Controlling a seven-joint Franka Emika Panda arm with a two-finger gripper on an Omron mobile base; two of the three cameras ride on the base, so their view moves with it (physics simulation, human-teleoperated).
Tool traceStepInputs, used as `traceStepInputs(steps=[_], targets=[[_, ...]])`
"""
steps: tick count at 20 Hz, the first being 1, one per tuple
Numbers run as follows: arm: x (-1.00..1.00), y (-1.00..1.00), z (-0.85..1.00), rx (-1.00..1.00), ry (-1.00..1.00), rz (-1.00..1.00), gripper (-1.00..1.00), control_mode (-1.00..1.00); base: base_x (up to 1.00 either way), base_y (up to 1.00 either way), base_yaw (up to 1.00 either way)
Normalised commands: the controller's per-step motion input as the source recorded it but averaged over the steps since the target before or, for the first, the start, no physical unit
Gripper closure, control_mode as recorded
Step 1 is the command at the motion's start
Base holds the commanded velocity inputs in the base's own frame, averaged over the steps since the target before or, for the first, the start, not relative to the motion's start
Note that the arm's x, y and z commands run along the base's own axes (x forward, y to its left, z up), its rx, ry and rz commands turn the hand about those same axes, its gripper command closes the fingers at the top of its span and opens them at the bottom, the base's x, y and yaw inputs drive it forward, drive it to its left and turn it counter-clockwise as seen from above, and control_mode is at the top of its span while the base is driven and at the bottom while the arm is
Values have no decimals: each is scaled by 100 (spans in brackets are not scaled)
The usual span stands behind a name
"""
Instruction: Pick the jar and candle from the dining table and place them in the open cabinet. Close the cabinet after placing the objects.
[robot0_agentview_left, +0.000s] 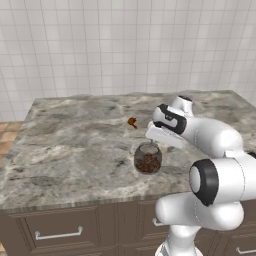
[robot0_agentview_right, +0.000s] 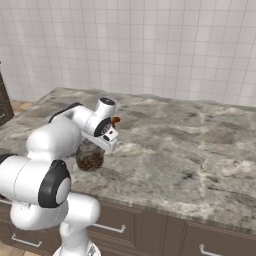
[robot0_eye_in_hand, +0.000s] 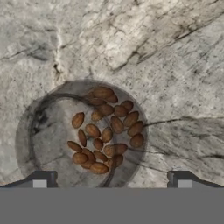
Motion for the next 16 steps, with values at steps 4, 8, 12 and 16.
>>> traceStepInputs(steps=[4, 8, 12, 16], targets=[[17, 0, -13, 0, 3, 0, -100, -100, 0, 0, 0], [19, 0, -13, 0, 1, 0, -100, -100, 0, 0, 0], [23, 0, -12, 0, 3, 0, -100, -100, 0, 0, 0], [22, 0, -16, 0, 3, -1, -100, -100, 0, 0, 0]])
